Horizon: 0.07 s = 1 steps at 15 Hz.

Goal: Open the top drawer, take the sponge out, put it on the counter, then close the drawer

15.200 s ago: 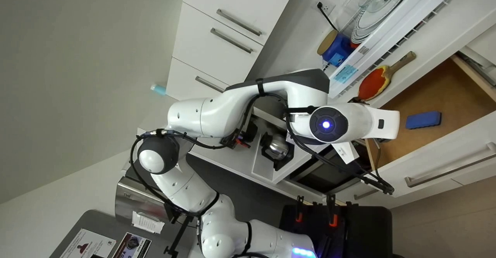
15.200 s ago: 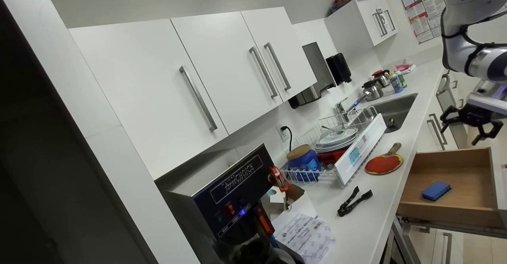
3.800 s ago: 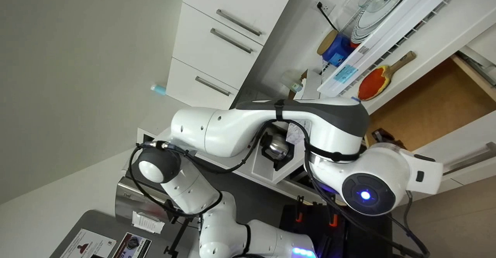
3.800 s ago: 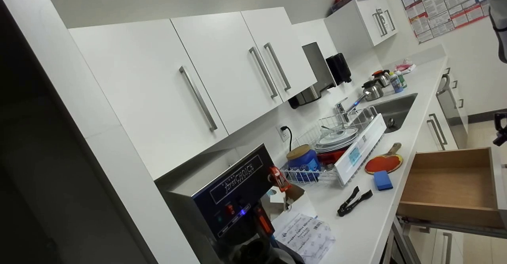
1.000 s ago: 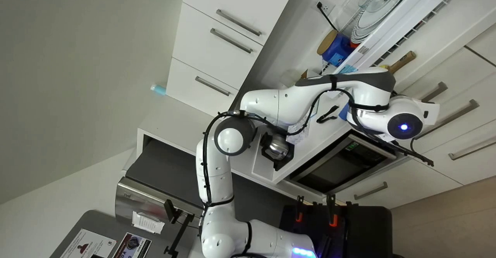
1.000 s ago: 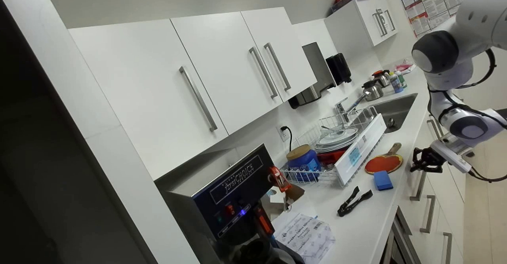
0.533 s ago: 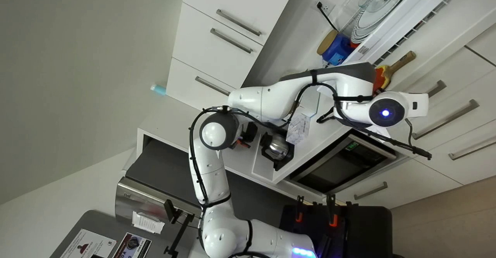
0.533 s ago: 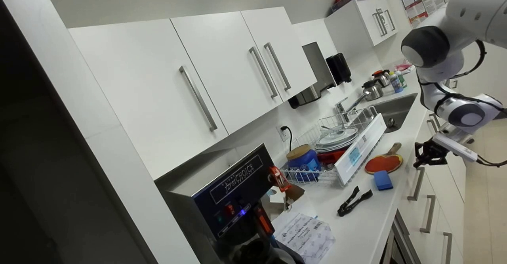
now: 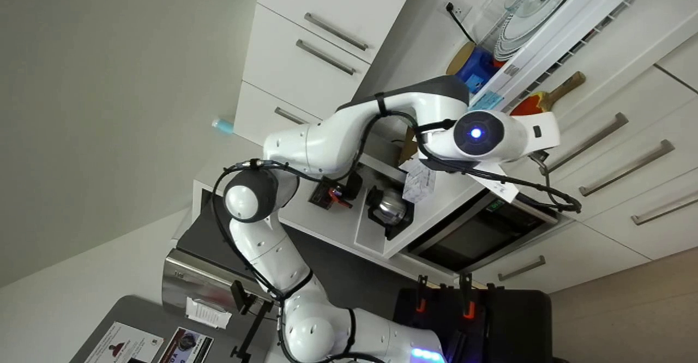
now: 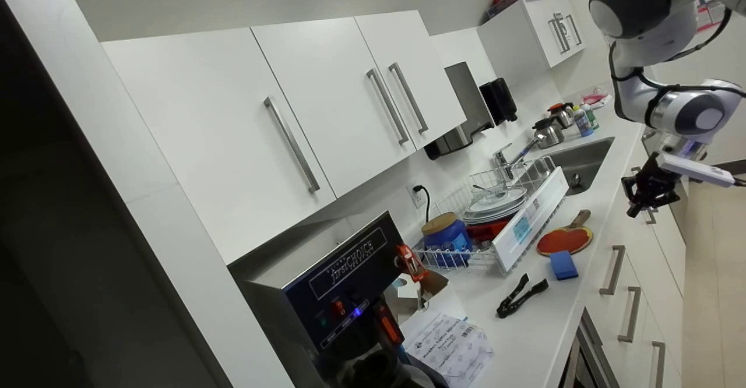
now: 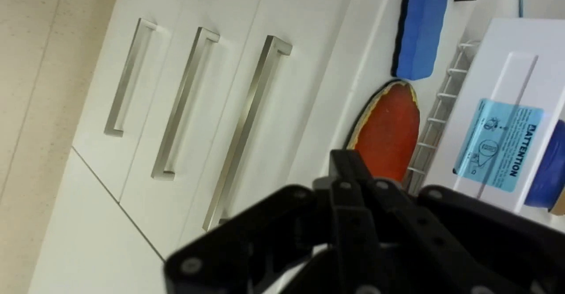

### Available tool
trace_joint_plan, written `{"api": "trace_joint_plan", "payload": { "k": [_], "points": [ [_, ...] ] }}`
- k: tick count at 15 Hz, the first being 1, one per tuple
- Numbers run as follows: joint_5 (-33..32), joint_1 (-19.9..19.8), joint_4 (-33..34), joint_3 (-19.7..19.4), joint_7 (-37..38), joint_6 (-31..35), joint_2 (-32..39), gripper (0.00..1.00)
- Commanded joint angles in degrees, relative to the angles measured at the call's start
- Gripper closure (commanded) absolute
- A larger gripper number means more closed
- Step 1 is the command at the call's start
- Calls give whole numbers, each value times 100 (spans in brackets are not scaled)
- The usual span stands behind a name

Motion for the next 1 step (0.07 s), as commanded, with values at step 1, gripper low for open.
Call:
{"api": "trace_joint_plan", "payload": {
  "k": [1],
  "points": [
    [-668,107,-671,81,83,492,-907,100]
  ]
}}
